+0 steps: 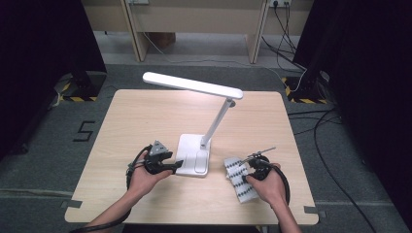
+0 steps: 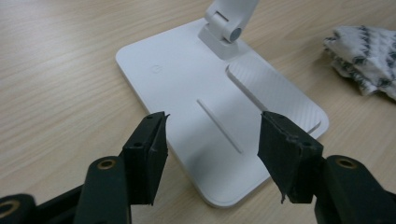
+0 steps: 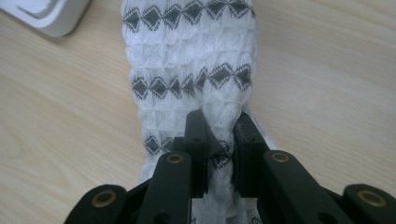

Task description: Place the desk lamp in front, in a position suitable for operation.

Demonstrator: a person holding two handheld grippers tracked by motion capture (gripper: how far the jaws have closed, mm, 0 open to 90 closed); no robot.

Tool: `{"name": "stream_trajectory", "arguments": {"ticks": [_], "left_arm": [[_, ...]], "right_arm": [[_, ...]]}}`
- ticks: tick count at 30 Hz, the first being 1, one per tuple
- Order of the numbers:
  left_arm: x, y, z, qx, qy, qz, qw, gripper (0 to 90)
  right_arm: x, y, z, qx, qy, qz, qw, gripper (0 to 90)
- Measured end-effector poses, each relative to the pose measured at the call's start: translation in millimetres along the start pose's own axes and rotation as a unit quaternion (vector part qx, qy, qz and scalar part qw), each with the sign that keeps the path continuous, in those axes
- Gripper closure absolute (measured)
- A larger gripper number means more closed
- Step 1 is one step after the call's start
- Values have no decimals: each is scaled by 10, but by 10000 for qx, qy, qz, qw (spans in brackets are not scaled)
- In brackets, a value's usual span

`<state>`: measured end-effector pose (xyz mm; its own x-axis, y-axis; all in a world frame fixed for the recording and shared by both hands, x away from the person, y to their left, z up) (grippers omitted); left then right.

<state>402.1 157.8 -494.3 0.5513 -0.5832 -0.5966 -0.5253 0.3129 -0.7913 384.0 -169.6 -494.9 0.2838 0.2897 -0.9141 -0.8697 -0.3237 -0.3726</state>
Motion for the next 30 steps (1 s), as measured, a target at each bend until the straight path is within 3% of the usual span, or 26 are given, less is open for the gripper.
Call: {"name": "stream_trajectory", "arguments": {"ticks": [10, 15, 21, 26, 30], "left_arm": [[18, -162, -165, 14, 371, -164, 9992, 357], [61, -292, -297, 29, 677, -289, 9973, 327], [161, -340, -366, 141, 893, -138, 9958, 284], [240, -315, -373, -20, 1064, -42, 9943, 268], [268, -287, -394, -90, 1235, 39, 9923, 256]], "right_arm": [[-135, -130, 387, -574, -260, -365, 9973, 799], [-105, -214, 602, -881, -384, -406, 9945, 799], [-33, -260, 782, -1147, -477, -406, 9914, 799], [-12, -293, 902, -1432, -598, -480, 9867, 799], [-18, -320, 962, -1532, -592, -570, 9848, 799]]}}
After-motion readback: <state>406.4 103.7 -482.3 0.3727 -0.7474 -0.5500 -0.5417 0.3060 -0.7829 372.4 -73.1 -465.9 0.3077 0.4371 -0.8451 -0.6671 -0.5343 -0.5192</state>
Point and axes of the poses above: each handheld gripper's, and its own axes: x roughly forward along the jaws, y roughly out of its underside, z roughly to its left, the point moved 3 cm from there along x, roughly forward along the jaws, and after that the axes turned 2 degrees about y, right-handed, at the moved point
